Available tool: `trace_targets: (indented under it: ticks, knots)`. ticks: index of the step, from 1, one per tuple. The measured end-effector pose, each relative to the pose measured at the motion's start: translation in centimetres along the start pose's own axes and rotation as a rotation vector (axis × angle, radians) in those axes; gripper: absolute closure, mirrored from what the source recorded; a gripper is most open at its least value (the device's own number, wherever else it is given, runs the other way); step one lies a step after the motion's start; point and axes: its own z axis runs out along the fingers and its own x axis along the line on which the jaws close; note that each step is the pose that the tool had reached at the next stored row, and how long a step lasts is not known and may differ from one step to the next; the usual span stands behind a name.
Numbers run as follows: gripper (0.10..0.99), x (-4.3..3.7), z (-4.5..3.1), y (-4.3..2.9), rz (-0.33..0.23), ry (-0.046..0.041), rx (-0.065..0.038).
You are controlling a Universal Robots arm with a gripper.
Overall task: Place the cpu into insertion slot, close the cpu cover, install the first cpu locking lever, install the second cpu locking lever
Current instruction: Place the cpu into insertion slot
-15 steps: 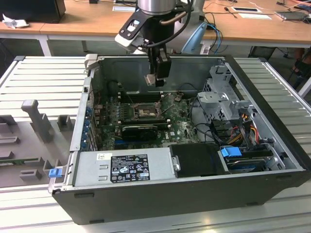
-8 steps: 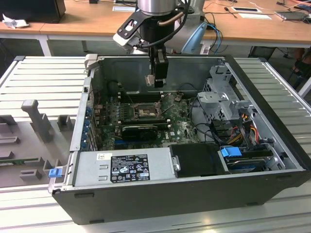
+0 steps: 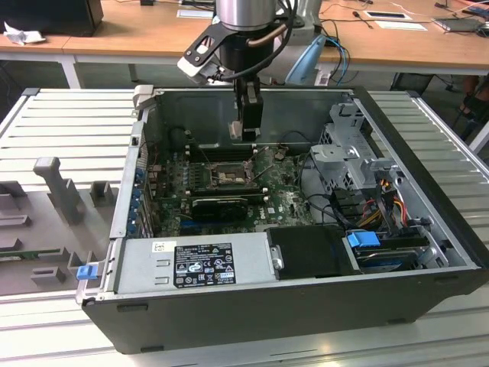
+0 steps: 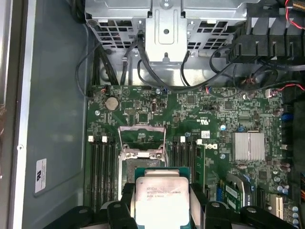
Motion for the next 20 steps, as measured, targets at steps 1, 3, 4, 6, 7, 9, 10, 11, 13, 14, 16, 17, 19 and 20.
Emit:
trace_targets:
  ticks: [1, 3, 4, 6, 7, 9, 10, 11, 13, 14, 16, 17, 19, 20]
  knots:
    - [0.545, 0.00, 0.05, 0.00, 0.000, -0.0001, 0.000]
    - [0.545, 0.00, 0.21, -0.02, 0.000, 0.0000, 0.000]
    - [0.545, -0.01, 0.33, -0.03, 0.000, 0.0000, 0.000]
    - [0.545, -0.01, 0.56, -0.05, 0.000, 0.0001, 0.000]
    - [0.545, -0.01, 0.68, -0.06, 0.000, 0.0000, 0.000]
    - [0.545, -0.02, 0.96, -0.08, 0.000, 0.0000, 0.000]
    - [0.545, -0.02, 1.10, -0.09, 0.000, 0.0001, 0.000]
    - [0.545, -0.03, 1.25, -0.10, 0.000, 0.0001, 0.000]
    - [0.545, -0.03, 1.50, -0.12, 0.000, 0.0000, 0.000]
    - [0.545, -0.03, 1.57, -0.13, 0.000, 0.0000, 0.000]
    - [0.545, -0.04, 1.72, -0.14, 0.000, 0.0000, 0.000]
    - [0.545, -0.04, 1.78, -0.15, 0.000, 0.0000, 0.000]
    - [0.545, -0.04, 1.99, -0.16, 0.000, 0.0001, 0.000]
    - [0.545, -0.04, 2.07, -0.17, 0.000, 0.0000, 0.000]
